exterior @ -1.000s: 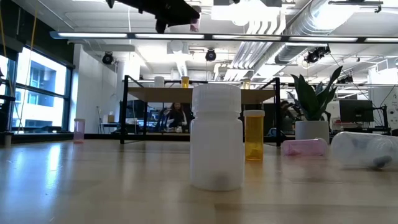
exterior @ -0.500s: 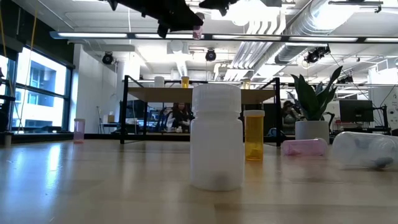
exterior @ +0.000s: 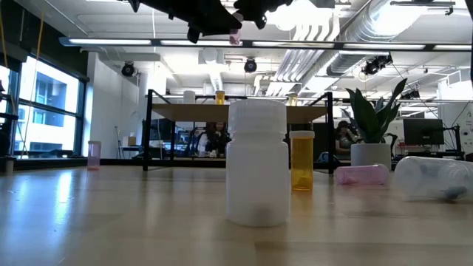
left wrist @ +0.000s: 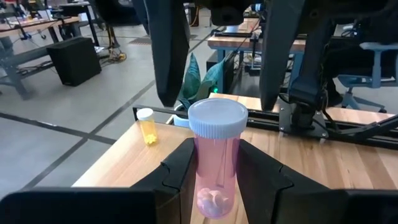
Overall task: Pick and place medicine bottles onto shelf by color
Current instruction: Put the bottom right pink pill bottle on the shelf
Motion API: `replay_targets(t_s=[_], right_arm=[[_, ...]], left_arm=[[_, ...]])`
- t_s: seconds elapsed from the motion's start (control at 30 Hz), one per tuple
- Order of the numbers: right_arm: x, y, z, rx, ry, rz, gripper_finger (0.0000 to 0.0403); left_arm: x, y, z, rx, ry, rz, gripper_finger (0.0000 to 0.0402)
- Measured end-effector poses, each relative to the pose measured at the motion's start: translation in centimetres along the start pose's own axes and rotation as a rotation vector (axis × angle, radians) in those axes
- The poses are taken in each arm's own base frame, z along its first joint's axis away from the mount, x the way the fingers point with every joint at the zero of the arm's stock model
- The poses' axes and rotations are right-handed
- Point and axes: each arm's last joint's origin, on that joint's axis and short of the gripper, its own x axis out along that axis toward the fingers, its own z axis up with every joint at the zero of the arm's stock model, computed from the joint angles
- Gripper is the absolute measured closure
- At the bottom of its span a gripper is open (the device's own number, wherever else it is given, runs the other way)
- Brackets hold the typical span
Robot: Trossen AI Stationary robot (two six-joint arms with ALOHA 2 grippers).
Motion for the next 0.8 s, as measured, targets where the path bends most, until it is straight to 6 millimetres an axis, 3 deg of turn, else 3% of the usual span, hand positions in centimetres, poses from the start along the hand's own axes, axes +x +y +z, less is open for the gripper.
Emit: replay_targets(t_s=[0.43,0.8], right_arm=[[0.5,0.16,-0.3,0.014,0.032,0.0,0.0231],[0.49,0.18,-0.37,0.019,0.038,0.002,0.0291]], left_arm=[[-0.01,0.01,0.37,-0.003,-0.038,0.003,0.0311],[-0.01,0.03,0.36,-0.003,-0.037,0.008,0.0311]])
